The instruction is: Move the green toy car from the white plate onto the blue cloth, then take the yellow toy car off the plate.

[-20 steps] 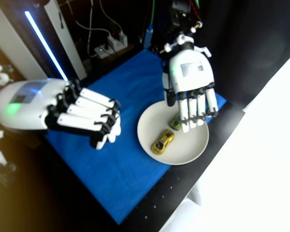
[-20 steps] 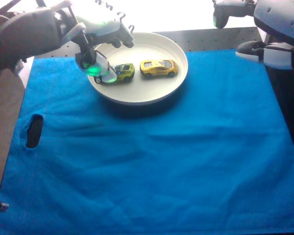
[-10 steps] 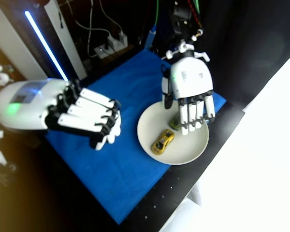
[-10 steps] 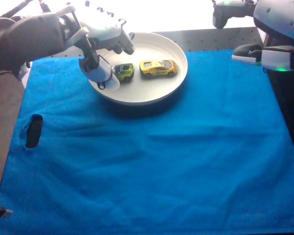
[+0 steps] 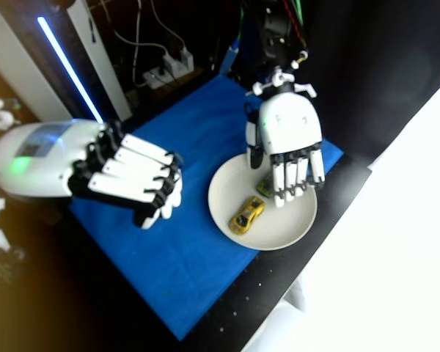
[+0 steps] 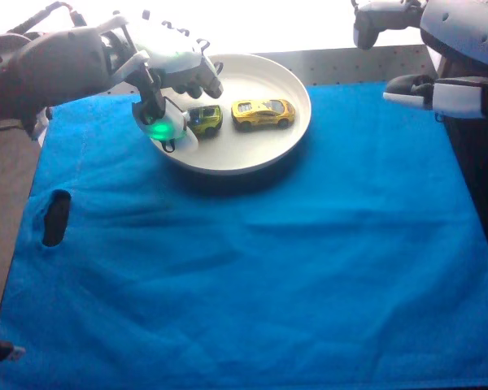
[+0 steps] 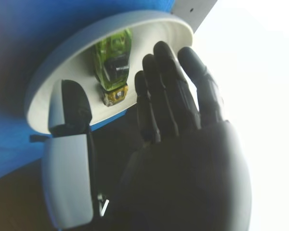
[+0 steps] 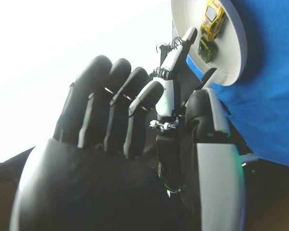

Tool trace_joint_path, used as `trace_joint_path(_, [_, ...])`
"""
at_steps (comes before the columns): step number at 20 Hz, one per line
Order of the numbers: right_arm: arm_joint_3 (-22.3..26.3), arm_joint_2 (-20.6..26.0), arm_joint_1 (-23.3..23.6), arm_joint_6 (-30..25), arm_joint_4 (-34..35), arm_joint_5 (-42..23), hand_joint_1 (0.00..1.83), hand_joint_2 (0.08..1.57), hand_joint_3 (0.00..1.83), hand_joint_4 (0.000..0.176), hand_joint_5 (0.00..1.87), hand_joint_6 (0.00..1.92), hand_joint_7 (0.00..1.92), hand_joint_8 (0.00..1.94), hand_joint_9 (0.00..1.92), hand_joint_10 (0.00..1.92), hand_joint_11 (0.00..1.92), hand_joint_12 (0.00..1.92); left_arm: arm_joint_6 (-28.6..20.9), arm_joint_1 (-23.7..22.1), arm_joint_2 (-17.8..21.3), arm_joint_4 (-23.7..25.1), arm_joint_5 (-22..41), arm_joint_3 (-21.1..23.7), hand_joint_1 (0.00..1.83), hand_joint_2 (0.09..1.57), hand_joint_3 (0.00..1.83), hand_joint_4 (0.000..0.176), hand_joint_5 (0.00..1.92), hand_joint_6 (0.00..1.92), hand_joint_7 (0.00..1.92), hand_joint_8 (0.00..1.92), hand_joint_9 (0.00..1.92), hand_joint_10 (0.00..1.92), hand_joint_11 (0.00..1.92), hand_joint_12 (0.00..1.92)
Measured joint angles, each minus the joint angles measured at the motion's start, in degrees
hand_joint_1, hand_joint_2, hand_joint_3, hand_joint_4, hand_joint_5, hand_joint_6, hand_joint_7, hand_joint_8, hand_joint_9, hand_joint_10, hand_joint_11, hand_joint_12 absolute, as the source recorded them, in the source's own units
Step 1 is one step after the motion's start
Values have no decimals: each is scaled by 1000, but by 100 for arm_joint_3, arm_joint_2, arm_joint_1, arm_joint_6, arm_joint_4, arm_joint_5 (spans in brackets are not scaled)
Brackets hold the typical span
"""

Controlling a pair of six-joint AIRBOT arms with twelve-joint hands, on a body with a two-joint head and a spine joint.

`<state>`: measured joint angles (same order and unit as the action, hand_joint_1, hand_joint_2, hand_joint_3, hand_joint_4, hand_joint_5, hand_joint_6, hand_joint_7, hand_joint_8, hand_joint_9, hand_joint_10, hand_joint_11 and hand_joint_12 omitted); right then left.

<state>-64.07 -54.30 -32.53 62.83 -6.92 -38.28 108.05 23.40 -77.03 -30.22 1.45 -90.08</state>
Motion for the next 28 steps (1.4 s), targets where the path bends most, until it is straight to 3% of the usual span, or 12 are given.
trace_joint_path(10, [0,0,0,0,0,0,973,1093,2,0,526,1005,574,880,468,1166,322,1778,0,61,-122,-129,-33,-197,971,1088,9,0,635,28,745,19,686,111,107,1536])
trace_joint_path(16, [17,0,0,0,2,0,978,1105,10,0,515,989,558,912,461,1212,318,1810,0,92,-168,-177,22,-249,1022,1090,6,0,718,44,803,30,760,146,208,1519])
trace_joint_path(17, [20,2,0,0,0,0,1012,1102,9,0,521,997,565,925,483,1236,366,1809,-2,96,-179,-177,35,-271,1037,1108,1,0,738,28,835,21,760,237,233,1536])
trace_joint_path(19, [28,2,0,0,2,-2,1012,1097,8,0,507,1031,537,967,456,1266,350,1824,-2,96,-184,-201,74,-278,1084,1129,1,0,782,20,908,34,660,664,269,1604])
trace_joint_path(21, [31,2,0,0,0,-2,999,1105,13,0,498,1031,528,963,448,1246,361,1778,-2,101,-210,-236,118,-313,1088,1162,3,0,796,19,965,62,620,908,295,1664])
trace_joint_path(22, [42,7,0,0,7,-2,1018,1103,12,0,501,1034,518,988,440,1275,360,1796,-2,101,-210,-238,127,-313,1266,1156,58,0,819,24,841,1028,590,1076,332,1720])
trace_joint_path(23, [42,7,0,0,4,0,1016,1105,14,0,502,1047,515,1012,439,1297,365,1813,-4,101,-210,-243,131,-310,1293,1201,22,0,832,29,771,1291,572,1151,322,1756])
trace_joint_path(24, [42,7,0,0,4,0,1033,1093,10,0,507,1070,524,1040,447,1308,376,1802,-2,101,-210,-243,133,-299,1293,1222,12,0,830,26,738,1373,557,1165,323,1744])
trace_joint_path(25, [42,7,0,0,2,-4,1013,1093,11,0,503,1058,547,1030,469,1277,381,1775,-9,101,-208,-256,125,-299,1207,1243,5,0,679,1041,805,1419,566,1197,350,1760])
trace_joint_path(26, [42,7,0,0,4,-2,985,1099,14,0,504,1039,571,1008,493,1248,410,1747,-7,101,-208,-254,131,-299,1179,1268,1,0,614,1291,784,1490,542,1256,348,1802])
trace_joint_path(28, [42,7,0,0,4,-2,1000,1099,15,0,505,1026,565,1001,488,1254,391,1775,-4,101,-208,-254,136,-299,1155,1286,0,0,571,1412,769,1499,526,1194,305,1748])
